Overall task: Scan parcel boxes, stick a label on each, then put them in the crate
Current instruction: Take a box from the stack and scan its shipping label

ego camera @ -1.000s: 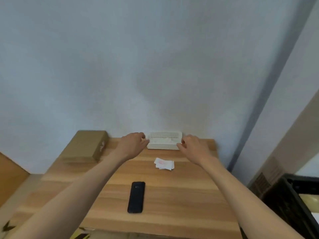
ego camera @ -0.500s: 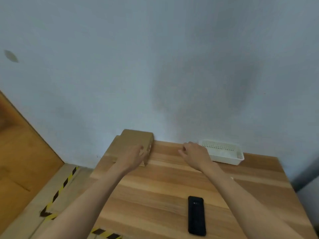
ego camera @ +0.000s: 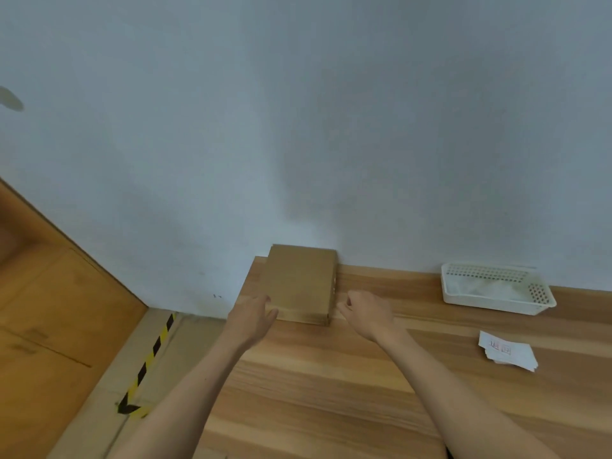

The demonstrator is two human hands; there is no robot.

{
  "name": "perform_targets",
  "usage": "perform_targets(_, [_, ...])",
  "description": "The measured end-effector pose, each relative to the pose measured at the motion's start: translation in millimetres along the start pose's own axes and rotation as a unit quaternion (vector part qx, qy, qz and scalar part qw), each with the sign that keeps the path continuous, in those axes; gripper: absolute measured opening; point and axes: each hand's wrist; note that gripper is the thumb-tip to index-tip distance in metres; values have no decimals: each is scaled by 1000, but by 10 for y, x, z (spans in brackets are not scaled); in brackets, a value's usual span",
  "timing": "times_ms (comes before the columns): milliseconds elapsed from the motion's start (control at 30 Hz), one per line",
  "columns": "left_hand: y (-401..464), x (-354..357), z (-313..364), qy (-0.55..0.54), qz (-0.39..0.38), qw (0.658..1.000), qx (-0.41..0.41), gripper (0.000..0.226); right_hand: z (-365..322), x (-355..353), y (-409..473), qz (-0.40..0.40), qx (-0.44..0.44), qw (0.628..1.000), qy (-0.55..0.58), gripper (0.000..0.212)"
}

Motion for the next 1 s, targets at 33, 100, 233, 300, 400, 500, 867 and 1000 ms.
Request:
perform_targets(33, [57,2,-25,-7,-5,1000,-5,47,-13,35,87,-8,0,1000,7,33])
perform_targets(100, [138,35,-95,-11,-14,1000,-12,47,-34,121,256,-17,0,1000,17,32])
perform_targets(233, [308,89,-328,-60,-45,996,-42,47,-95,304,529,-39,14,998,51,31])
perform_targets(300, [427,140,-482,-87,-60,993,-46,48,-102,423,634,-55,38,995,68,34])
perform_targets(400, [674,203,-667,-127,-82,986,-64,48,-86,597,817,-74,65,992,85,37])
perform_targets(500, [940,259,-811,-156,-100,980,-79,48,-67,758,987,-93,105,984,107,43])
perform_targets(867, [1984,644,-1228,-193,-163,966,-65,72,-172,1304,1802,-102,244,936,234,64])
perform_targets(1000, [2175,714,-1290,-223,-179,955,-77,55,-145,1462,1970,-70,275,901,329,58])
Point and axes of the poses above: each hand's wrist, its own y-axis towards the middle knuckle, its own x-axis out of the palm, z = x × y, and after that the axes turned 9 degrees about -z, right-handed
